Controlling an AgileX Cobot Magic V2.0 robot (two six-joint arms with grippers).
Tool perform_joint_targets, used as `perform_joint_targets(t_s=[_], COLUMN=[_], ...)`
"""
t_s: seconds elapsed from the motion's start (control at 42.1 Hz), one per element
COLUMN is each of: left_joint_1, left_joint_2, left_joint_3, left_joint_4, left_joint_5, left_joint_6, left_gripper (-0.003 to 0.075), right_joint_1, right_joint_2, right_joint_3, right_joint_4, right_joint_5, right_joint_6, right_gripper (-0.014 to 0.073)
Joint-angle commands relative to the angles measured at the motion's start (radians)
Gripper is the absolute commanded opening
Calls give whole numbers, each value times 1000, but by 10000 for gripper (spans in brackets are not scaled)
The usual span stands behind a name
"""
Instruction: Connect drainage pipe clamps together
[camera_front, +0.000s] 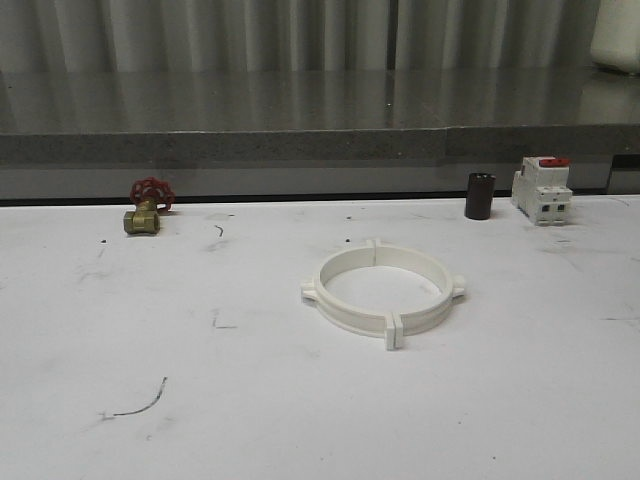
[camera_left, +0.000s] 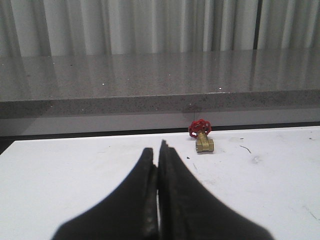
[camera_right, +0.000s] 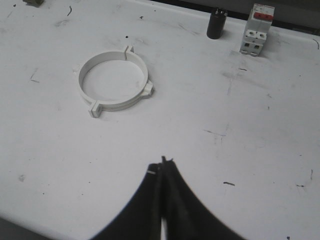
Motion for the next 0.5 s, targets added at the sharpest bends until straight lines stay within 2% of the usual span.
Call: perform_joint_targets(t_s=[0.0,0.071,0.309,0.475], left_joint_1=[0,0,0,0], left_joint_2=[-12,-12,-12,-12], left_joint_3=[23,23,23,23], left_joint_4=[-8,-8,-8,-8], left_joint_5=[-82,-82,-82,-82], left_joint_6=[-3,-3,-3,-3], left_gripper=[-20,-20,-20,-20], right_joint_1=[-9,-41,-190,-253], right_joint_2=[-18,-62,-340,-511], right_joint_3=[-9,32,343,539], right_joint_4=[-14,-30,-37,-28], right_joint_5=[-74,-113,-467,-621], right_joint_6=[-2,-2,-2,-2], right_gripper=[-69,-69,-69,-69])
